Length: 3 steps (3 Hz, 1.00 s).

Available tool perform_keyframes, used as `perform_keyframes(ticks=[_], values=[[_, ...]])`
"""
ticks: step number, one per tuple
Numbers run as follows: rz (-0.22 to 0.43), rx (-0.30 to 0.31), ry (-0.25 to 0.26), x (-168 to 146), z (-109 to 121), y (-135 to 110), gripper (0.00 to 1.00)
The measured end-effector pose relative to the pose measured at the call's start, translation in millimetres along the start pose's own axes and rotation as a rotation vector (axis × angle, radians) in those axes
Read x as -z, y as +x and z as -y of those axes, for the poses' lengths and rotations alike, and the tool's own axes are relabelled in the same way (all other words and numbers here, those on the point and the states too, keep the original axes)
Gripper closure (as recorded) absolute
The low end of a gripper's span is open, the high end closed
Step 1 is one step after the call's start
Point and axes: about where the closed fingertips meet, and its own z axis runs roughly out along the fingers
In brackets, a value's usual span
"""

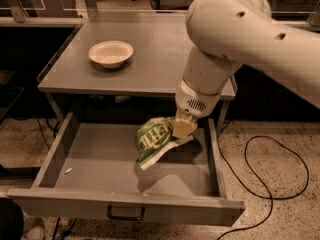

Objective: Place green jalapeno chip bag into top drawer

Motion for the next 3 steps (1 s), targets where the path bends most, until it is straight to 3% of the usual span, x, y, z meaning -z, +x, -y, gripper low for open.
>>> perform_keyframes(ticks=[1, 2, 3], values=[[-0.012, 0.011, -0.074, -37.5, -16.7, -9.5, 1.0], [-0.012, 0.011, -0.074, -37.6, -16.7, -9.5, 1.0], [-0.019, -0.014, -0.117, -68.1, -22.3, -10.1, 1.0]])
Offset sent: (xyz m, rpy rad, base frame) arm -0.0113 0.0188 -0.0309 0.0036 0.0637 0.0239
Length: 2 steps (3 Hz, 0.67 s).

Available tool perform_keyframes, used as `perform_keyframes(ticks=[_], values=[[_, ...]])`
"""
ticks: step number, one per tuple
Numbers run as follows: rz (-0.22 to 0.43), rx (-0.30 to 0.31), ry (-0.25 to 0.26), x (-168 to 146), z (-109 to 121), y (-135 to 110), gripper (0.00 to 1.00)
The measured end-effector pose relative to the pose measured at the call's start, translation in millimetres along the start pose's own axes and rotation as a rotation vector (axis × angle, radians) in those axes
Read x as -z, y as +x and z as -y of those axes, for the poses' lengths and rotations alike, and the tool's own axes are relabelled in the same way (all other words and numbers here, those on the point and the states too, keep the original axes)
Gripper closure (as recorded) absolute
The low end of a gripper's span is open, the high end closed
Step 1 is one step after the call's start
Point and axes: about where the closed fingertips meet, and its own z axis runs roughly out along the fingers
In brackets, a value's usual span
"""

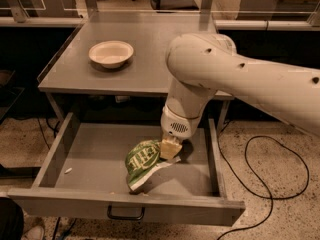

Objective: Place green jalapeno chip bag into top drawer

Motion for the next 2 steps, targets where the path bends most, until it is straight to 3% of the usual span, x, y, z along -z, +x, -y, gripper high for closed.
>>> perform_keyframes(ticks=[2], values=[[-0.021, -0.04, -0.034, -53.5, 7.4, -9.9, 1.0]])
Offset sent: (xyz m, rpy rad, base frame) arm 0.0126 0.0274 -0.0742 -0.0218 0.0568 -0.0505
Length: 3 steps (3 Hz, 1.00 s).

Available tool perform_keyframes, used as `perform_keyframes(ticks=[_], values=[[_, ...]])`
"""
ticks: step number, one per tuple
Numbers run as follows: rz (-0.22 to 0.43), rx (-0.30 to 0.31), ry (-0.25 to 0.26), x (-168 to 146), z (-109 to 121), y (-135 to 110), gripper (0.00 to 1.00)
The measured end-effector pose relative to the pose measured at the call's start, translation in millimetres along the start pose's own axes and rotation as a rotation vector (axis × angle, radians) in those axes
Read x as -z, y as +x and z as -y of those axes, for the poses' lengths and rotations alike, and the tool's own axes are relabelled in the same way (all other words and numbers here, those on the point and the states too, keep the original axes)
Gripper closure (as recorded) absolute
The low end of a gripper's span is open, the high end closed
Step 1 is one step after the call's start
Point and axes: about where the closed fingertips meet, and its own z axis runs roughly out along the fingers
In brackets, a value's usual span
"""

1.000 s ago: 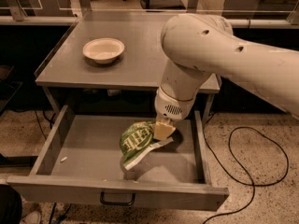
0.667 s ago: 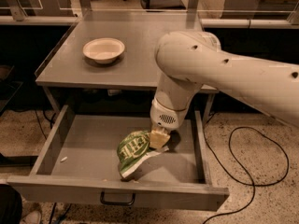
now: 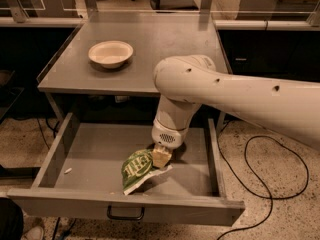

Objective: Place green jalapeno chip bag into top drawer

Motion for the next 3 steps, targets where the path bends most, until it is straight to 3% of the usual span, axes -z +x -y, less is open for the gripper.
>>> perform_keyframes(ticks=[3], values=[[-0.003, -0.04, 0.105, 6.8, 43.7, -5.4, 1.0]])
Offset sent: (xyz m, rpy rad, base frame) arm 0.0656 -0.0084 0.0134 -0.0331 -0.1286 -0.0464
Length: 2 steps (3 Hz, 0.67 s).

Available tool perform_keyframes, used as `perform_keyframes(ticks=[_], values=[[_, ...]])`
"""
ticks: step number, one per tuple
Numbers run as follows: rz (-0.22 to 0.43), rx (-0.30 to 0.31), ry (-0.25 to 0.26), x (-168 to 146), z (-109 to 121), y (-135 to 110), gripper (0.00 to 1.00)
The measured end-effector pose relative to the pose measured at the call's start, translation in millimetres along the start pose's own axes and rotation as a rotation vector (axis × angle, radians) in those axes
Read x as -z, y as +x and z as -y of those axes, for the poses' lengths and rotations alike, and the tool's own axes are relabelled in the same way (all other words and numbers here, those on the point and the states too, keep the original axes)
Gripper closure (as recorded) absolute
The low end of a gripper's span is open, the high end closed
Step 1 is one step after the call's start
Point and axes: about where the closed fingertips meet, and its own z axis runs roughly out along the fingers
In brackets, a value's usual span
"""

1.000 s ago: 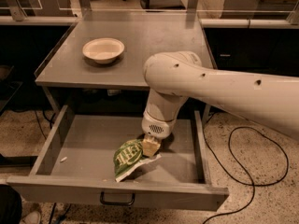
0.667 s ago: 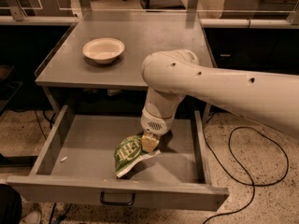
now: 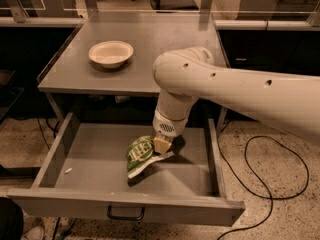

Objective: Place green jalapeno chip bag into top drawer

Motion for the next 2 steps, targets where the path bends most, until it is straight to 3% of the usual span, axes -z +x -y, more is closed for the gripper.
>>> perform_keyframes(ticks=[2], values=[[0.003, -0.031, -0.028, -19.6, -2.7, 3.8, 1.0]])
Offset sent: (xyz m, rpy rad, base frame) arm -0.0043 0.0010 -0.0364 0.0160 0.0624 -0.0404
